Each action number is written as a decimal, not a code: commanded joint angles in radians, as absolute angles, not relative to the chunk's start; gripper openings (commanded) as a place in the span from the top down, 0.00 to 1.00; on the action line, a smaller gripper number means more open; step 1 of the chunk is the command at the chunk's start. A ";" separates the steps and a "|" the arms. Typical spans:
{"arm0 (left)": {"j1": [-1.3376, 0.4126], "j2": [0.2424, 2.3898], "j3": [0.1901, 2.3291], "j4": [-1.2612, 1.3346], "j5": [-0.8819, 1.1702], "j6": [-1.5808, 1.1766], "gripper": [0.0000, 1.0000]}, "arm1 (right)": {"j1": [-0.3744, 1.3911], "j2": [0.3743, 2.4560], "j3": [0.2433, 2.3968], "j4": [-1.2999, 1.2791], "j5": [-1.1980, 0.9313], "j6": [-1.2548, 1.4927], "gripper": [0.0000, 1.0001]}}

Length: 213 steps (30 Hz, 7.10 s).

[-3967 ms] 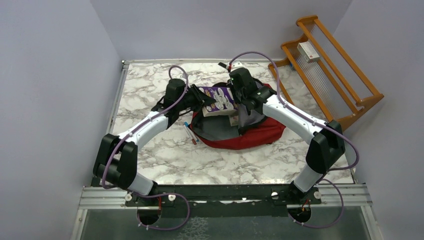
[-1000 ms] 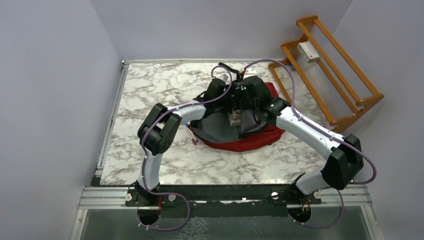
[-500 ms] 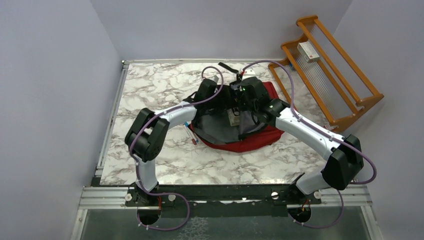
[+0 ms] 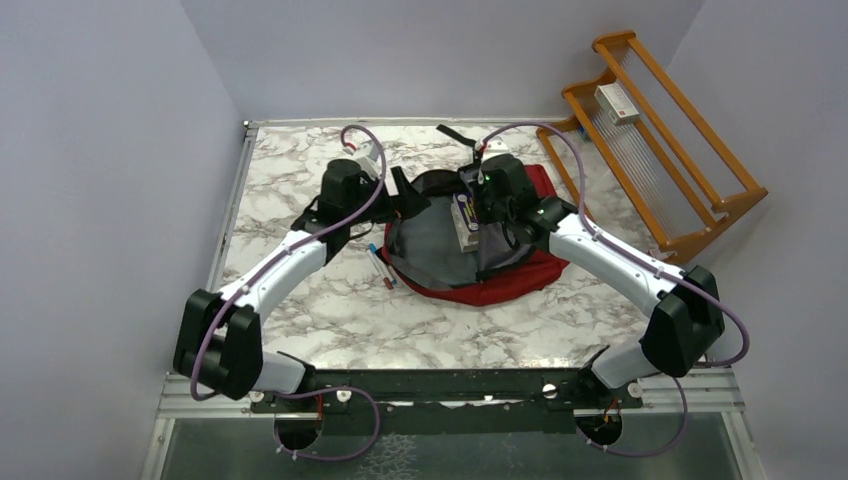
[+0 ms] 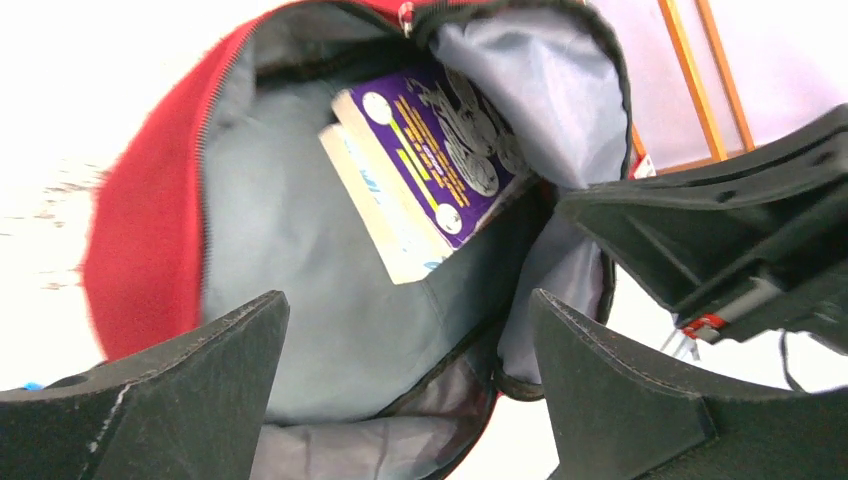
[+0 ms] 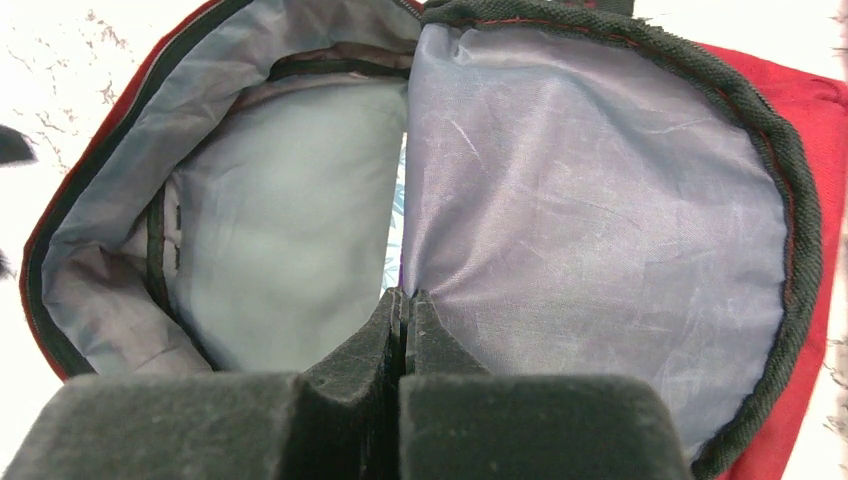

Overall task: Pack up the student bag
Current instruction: Place the book in the student bag, then zip the student bag at the center of the board.

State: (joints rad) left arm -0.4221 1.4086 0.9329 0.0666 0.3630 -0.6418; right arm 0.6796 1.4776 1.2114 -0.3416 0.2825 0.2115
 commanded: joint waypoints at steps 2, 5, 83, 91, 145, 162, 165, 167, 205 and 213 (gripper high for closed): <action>-0.340 1.285 0.978 -0.125 0.266 -0.461 0.12 | 0.684 1.525 1.220 -0.335 0.132 0.188 0.99; -0.330 1.285 0.981 -0.199 0.152 -0.391 0.13 | 0.684 1.579 1.249 -0.354 0.052 0.183 0.99; -0.529 1.572 1.178 -0.386 -0.071 -0.122 1.00 | 0.126 1.426 0.895 -0.154 -0.650 0.347 0.69; -0.529 1.559 1.159 -0.383 -0.067 -0.138 1.00 | 0.126 1.370 0.896 -0.146 -0.746 0.331 0.91; -0.529 1.536 1.149 -0.433 -0.152 -0.126 1.00 | 0.472 1.503 0.990 0.096 -0.765 0.509 0.50; -0.528 1.523 1.156 -0.495 -0.145 -0.117 1.00 | 0.472 1.702 1.044 -0.049 -0.244 0.467 0.58; -0.528 1.522 1.179 -0.527 -0.118 -0.110 1.00 | 0.473 1.718 1.042 -0.068 -0.198 0.458 0.58; -0.528 1.524 1.195 -0.556 -0.114 -0.103 1.00 | 0.472 1.726 1.040 -0.070 -0.181 0.455 0.58; -0.536 1.557 1.206 -0.603 0.042 -0.146 0.82 | 0.497 1.450 0.891 -0.144 -0.582 0.287 0.58; -0.550 1.486 1.131 -0.612 -0.022 -0.209 0.69 | 0.498 1.389 0.836 -0.112 -0.585 0.338 0.58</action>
